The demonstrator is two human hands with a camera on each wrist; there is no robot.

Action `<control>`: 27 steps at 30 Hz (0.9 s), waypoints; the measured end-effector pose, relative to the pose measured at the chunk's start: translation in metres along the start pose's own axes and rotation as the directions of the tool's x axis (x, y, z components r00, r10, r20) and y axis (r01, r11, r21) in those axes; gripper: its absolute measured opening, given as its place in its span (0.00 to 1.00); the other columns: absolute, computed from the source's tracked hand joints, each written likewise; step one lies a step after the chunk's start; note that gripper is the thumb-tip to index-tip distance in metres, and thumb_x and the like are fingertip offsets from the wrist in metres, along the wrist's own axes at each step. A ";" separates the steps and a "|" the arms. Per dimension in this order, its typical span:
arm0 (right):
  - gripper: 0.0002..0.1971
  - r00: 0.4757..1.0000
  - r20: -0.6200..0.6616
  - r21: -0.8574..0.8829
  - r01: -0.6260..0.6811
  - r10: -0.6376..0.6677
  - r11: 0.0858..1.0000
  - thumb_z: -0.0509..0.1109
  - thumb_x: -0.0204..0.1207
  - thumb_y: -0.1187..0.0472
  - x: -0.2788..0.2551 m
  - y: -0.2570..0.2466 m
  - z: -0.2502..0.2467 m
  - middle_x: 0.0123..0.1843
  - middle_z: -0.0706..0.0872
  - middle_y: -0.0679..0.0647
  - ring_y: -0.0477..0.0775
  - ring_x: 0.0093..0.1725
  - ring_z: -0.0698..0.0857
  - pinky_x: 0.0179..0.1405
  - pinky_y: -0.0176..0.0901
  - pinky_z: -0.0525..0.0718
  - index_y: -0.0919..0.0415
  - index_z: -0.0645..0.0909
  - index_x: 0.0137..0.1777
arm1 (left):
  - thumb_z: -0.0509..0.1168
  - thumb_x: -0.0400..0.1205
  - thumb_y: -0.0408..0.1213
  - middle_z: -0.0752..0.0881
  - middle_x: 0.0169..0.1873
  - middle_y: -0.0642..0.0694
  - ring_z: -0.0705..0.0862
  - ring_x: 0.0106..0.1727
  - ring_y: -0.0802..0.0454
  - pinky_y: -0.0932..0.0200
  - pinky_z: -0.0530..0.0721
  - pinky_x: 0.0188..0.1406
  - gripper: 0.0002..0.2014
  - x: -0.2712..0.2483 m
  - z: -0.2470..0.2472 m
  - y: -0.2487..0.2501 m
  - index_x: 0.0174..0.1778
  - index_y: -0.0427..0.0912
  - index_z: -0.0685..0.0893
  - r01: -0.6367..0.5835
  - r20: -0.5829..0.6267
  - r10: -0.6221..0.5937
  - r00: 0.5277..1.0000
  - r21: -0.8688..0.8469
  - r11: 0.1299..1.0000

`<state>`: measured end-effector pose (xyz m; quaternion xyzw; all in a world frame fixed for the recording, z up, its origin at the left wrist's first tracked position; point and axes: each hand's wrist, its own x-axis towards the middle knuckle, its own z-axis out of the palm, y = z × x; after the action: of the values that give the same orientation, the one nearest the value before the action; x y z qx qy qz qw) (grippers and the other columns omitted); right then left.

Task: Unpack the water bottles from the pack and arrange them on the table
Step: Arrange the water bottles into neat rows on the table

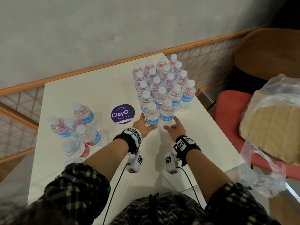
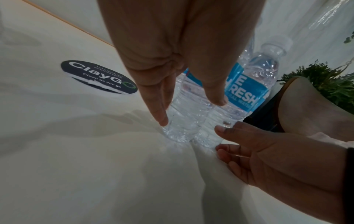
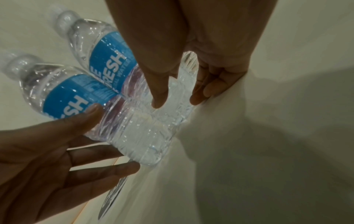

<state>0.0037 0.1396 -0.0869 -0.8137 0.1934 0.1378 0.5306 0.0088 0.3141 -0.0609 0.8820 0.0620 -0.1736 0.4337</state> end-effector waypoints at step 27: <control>0.35 0.977 0.190 0.089 0.082 -0.097 0.993 0.73 0.73 0.49 0.026 0.023 -0.015 0.59 0.81 0.61 0.58 0.55 0.84 0.63 0.61 0.81 0.39 0.63 0.78 | 0.48 0.80 0.69 0.74 0.75 0.50 0.74 0.73 0.45 0.41 0.66 0.75 0.34 0.031 -0.018 0.039 0.75 0.53 0.72 0.282 0.159 -0.320 0.934 -0.880 0.383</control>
<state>0.0161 0.1130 -0.1108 -0.7823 0.1095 0.1843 0.5848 0.0527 0.3031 -0.0331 0.4975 0.3104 -0.1740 0.7911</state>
